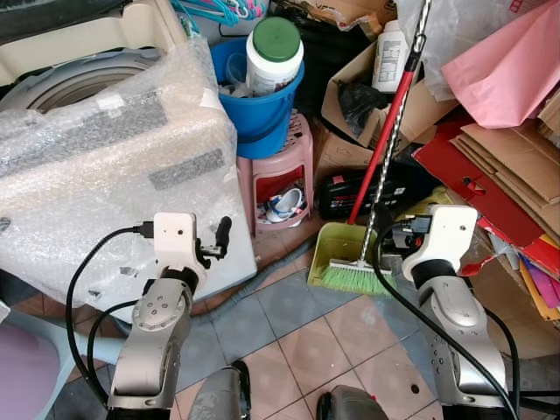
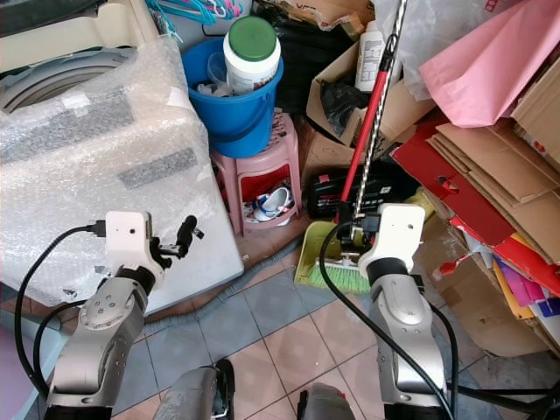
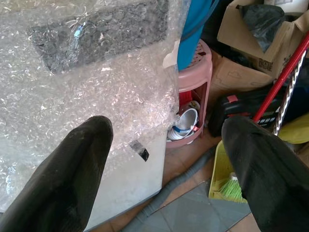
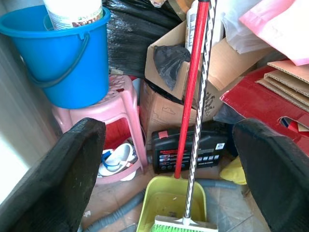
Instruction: Clothes washing
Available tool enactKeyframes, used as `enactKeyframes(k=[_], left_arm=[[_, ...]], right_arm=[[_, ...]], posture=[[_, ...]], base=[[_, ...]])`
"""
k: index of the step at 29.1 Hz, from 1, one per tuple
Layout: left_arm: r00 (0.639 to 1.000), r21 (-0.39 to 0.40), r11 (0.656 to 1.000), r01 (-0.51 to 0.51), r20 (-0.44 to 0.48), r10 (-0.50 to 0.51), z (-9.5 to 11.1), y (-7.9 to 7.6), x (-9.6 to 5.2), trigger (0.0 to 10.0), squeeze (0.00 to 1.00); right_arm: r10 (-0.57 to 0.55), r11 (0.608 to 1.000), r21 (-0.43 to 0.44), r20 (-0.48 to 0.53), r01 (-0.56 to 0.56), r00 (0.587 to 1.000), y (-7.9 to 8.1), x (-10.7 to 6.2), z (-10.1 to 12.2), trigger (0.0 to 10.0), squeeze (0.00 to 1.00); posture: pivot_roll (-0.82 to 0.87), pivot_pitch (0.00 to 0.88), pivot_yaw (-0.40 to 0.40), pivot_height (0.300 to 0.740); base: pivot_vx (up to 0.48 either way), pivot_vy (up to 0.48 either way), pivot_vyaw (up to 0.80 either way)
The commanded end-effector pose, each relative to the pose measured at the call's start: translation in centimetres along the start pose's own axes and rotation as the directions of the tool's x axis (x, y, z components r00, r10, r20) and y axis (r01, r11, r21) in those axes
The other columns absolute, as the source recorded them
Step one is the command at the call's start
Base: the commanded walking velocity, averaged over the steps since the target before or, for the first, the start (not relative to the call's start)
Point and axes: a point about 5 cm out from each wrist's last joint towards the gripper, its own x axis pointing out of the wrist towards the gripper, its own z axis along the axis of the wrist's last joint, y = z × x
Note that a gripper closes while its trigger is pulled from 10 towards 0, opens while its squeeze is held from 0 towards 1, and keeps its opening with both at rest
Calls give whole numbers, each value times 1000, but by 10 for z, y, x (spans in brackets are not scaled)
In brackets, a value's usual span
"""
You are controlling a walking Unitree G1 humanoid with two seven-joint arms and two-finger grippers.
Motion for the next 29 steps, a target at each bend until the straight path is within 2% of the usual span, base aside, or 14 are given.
enactKeyframes(k=[1,3,5,6,7,9,11,15,17,22,29], left_arm=[[1000,17,1000,-13,0,13,-1,5,-3,10000,0],[1000,13,1000,-15,-10,15,-2,6,-3,10000,0],[1000,10,1000,-9,-12,9,-2,5,-2,10000,0],[1000,12,1000,-6,-12,6,-2,4,-1,10000,0],[1000,16,1000,2,-12,-2,-1,2,0,10000,0],[1000,7,1000,7,-13,-7,-1,0,0,10000,0],[1000,6,1000,12,-12,-12,-1,-1,0,10000,0],[1000,2,1000,24,-8,-23,0,-1,-1,10000,0],[1000,0,1000,21,-10,-21,-1,-1,-1,10000,0],[1000,6,1000,26,-1,-26,0,-1,0,10000,0],[1000,12,1000,7,11,-7,2,-1,2,10000,0]], right_arm=[[-14,996,-86,-7,14,1000,1,1,-4,10000,0],[0,997,-81,-21,-2,1000,4,0,-7,10000,0],[-24,986,-164,-26,20,999,3,-2,-12,10000,0],[-25,984,-179,-36,18,999,3,-2,-14,10000,0],[-16,989,-147,-72,5,997,4,-3,-17,10000,0],[-8,990,-138,-102,-6,995,5,-5,-19,10000,0],[21,992,-119,-78,-31,997,7,-6,-17,10000,0],[57,988,-140,-14,-59,998,12,-6,-11,10000,0],[55,993,-101,-12,-56,998,12,-6,-10,10000,0],[63,994,-85,-6,-63,998,12,-5,-9,10000,0],[62,995,-78,6,-61,998,11,-3,-8,10000,0]], posture=[[-26,112,49,740],[-29,121,51,740],[-31,120,50,740],[-32,119,50,740],[-31,121,50,740],[-30,123,49,740],[-26,118,47,740],[-24,117,48,740],[-22,115,48,740],[-20,111,46,740],[-21,98,45,740]], base=[[0,0,0],[0,0,0],[0,0,0],[0,300,0],[0,315,0],[0,480,0],[0,480,0],[0,480,800],[0,480,800],[0,433,800],[0,0,800]])
